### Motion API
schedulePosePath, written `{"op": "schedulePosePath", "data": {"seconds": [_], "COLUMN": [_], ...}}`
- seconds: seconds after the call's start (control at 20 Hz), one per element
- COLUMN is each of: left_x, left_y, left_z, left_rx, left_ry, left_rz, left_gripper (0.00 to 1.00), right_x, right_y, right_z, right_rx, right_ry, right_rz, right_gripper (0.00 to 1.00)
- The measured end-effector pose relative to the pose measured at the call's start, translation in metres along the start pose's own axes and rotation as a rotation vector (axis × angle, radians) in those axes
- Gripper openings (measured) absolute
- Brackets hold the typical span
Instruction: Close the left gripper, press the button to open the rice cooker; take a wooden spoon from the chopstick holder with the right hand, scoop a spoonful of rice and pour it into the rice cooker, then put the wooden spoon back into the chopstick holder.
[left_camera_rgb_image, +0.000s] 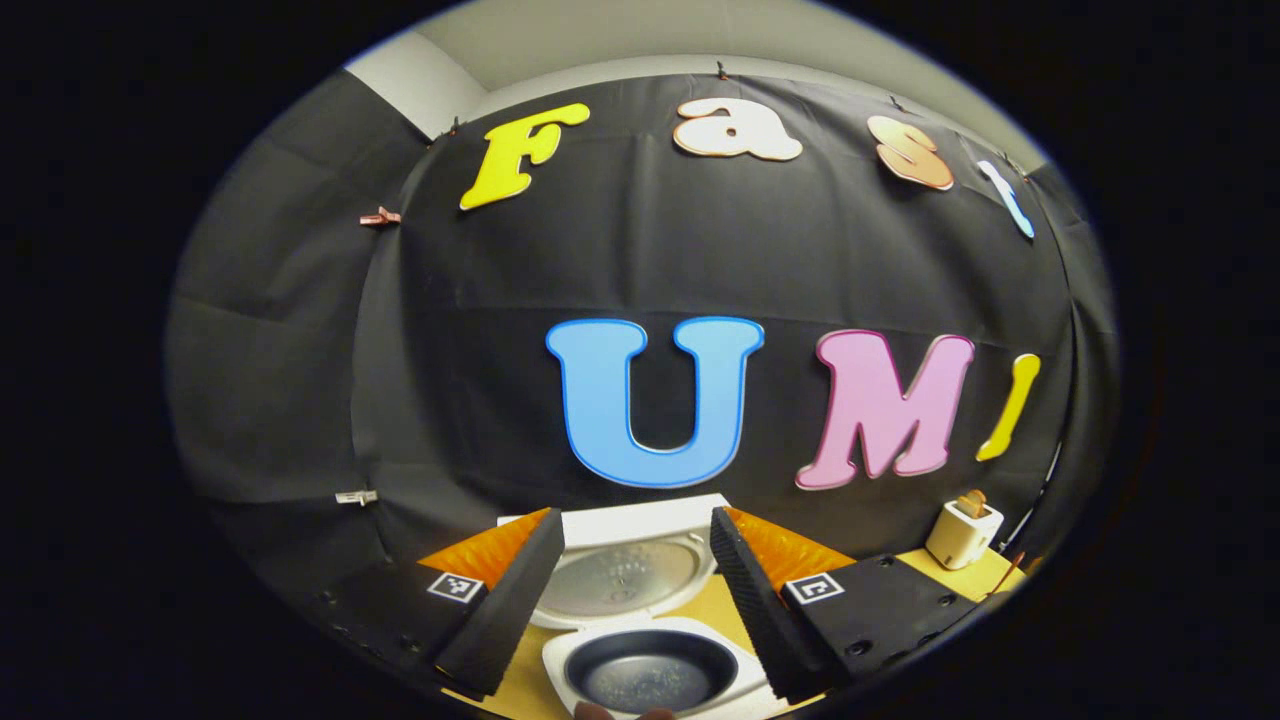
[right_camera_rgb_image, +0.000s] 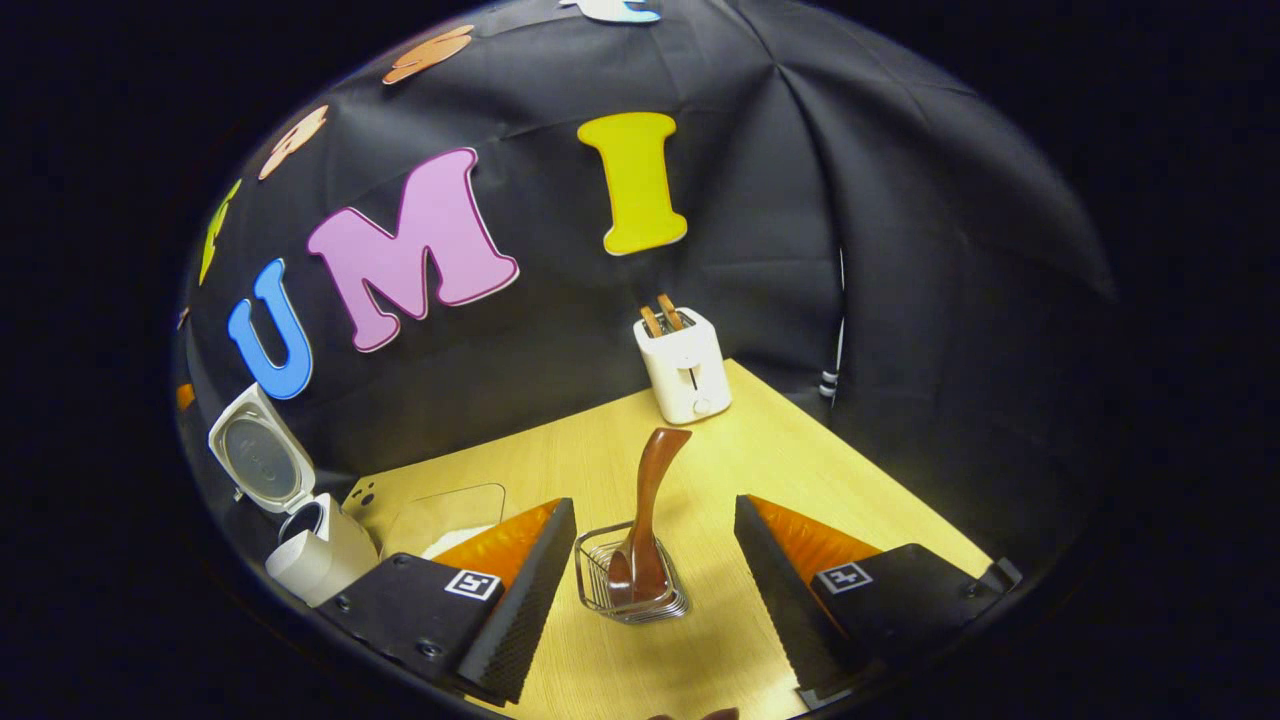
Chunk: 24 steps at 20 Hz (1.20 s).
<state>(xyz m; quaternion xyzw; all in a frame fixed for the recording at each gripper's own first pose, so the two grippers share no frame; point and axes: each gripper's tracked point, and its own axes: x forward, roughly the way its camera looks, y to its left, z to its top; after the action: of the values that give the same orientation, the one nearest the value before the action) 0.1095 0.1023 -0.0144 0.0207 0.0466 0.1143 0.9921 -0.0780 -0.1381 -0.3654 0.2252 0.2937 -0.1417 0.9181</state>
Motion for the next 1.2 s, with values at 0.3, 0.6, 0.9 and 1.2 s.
{"op": "schedulePosePath", "data": {"seconds": [0.3, 0.6, 0.9, 1.2], "left_x": [0.081, 0.143, 0.132, 0.074], "left_y": [-0.006, 0.006, 0.002, -0.024], "left_z": [0.014, -0.034, -0.069, -0.087], "left_rx": [0.023, 0.100, 0.077, 0.044], "left_ry": [-0.034, 0.078, 0.193, 0.202], "left_rz": [0.019, 0.099, 0.098, 0.018], "left_gripper": [0.95, 0.95, 0.95, 0.99], "right_x": [-0.036, -0.066, -0.064, -0.049], "right_y": [0.021, 0.048, 0.062, 0.078], "right_z": [0.032, 0.055, 0.061, 0.073], "right_rx": [-0.042, -0.124, -0.207, -0.247], "right_ry": [-0.062, -0.116, -0.121, -0.137], "right_rz": [0.030, 0.087, 0.102, 0.120], "right_gripper": [0.98, 0.99, 0.99, 0.98]}}
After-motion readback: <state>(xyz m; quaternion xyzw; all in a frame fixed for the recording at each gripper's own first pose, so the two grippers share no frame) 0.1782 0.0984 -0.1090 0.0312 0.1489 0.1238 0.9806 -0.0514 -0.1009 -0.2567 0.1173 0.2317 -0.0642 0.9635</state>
